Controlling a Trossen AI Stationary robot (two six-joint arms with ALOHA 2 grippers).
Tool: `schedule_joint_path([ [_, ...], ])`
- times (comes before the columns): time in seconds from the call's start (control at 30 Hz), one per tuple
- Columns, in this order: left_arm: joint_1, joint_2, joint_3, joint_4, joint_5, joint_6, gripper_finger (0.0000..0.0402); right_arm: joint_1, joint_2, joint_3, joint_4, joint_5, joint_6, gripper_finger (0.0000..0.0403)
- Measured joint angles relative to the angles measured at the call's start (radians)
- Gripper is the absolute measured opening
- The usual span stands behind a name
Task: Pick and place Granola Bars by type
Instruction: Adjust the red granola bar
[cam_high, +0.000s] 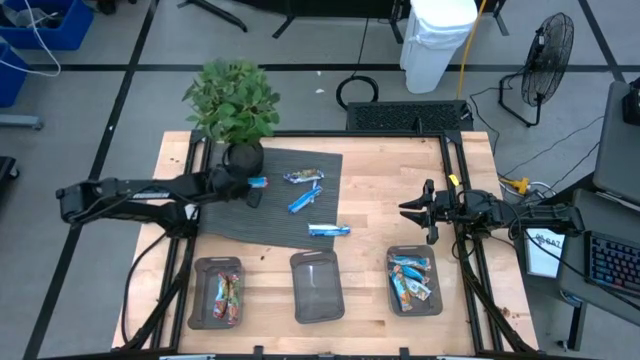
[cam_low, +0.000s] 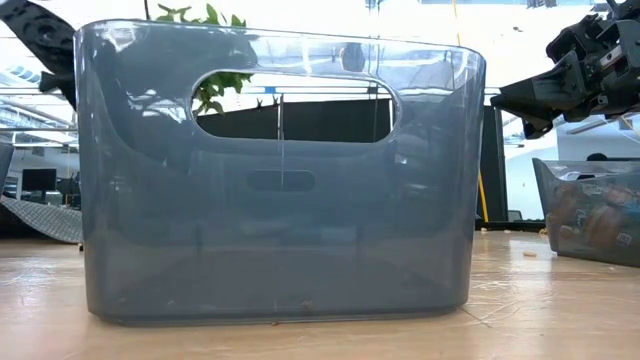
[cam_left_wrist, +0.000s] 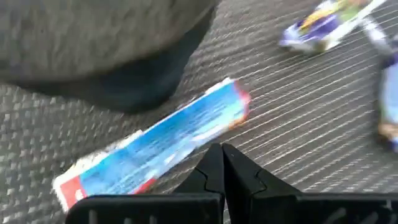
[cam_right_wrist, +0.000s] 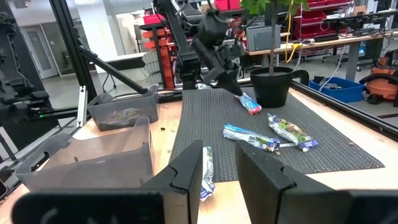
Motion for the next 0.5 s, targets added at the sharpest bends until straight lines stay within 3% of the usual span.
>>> schedule_joint_path([
  [0.2,0.009,-0.031,0.0,0.018,-0.053,0.035,0.0002,0.0,0.0,0.0,0.0,0.0,0.0,0.0086],
  [0.5,0.057,0.087,0.0,0.004,-0.067,0.031,0.0002,0.0,0.0,0.0,0.0,0.0,0.0,0.0087],
])
